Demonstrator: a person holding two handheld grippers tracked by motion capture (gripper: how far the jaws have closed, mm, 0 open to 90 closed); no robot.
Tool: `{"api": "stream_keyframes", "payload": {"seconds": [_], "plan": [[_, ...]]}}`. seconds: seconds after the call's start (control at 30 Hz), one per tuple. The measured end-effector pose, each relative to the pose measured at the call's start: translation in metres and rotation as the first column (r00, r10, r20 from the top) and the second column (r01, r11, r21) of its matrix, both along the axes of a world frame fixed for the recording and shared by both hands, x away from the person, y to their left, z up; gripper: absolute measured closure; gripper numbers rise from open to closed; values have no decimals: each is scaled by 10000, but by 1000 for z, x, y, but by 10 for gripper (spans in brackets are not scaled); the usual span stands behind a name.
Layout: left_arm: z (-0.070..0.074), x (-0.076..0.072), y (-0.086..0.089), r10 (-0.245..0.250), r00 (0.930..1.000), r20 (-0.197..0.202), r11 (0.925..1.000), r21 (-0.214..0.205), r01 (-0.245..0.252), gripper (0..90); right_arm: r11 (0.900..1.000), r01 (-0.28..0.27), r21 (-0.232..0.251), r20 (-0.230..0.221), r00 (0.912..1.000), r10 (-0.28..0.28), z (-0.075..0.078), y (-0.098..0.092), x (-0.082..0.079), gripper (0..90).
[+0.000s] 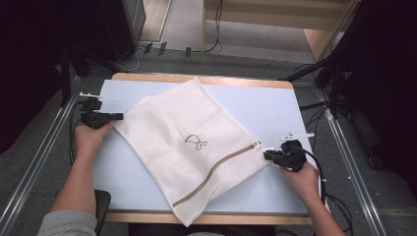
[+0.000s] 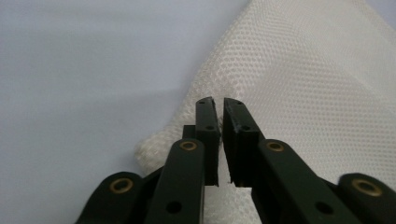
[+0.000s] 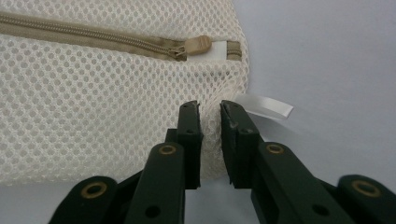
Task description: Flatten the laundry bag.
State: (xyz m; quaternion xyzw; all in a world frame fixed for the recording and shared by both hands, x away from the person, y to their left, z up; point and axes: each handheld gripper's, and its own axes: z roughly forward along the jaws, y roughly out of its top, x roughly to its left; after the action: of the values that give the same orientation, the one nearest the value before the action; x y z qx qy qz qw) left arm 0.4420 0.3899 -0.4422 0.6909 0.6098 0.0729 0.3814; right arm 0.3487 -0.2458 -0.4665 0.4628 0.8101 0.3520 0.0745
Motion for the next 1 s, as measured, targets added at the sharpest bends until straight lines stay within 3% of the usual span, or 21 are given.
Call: {"api": "stream_keyframes", "payload": {"seconds": [0.1,0.17,0.33,0.43,0.57,0.77,0.87,1.0], "plan": [[2,-1,1,46,9999,108,10000,-89,-45,748,9998,0,196,146,9999,-3,3,-6,0,708],[6,-3,1,114,9998,184,9999,4,-114,654,9994,133,305,473,9988,-147,9,-11,0,668],[15,-11,0,314,9995,45,9982,509,-316,460,9955,419,850,1166,9918,-517,20,-17,2,623],[22,-20,-2,243,9994,240,9957,888,-263,438,9971,345,679,1391,9893,-437,24,-12,7,605],[29,-30,-3,174,9991,396,9965,805,-206,423,9945,366,984,1416,9886,-504,28,-5,17,552],[33,-49,-7,139,9989,445,9968,778,-173,425,9957,43,929,1388,9902,-172,27,8,34,507],[32,-59,-11,164,9995,284,9989,436,-176,423,9961,-122,878,1413,9900,-4,26,14,41,505],[31,-75,-21,-62,9999,140,9986,532,55,436,9967,-260,773,1423,9897,148,26,27,53,513]]}}
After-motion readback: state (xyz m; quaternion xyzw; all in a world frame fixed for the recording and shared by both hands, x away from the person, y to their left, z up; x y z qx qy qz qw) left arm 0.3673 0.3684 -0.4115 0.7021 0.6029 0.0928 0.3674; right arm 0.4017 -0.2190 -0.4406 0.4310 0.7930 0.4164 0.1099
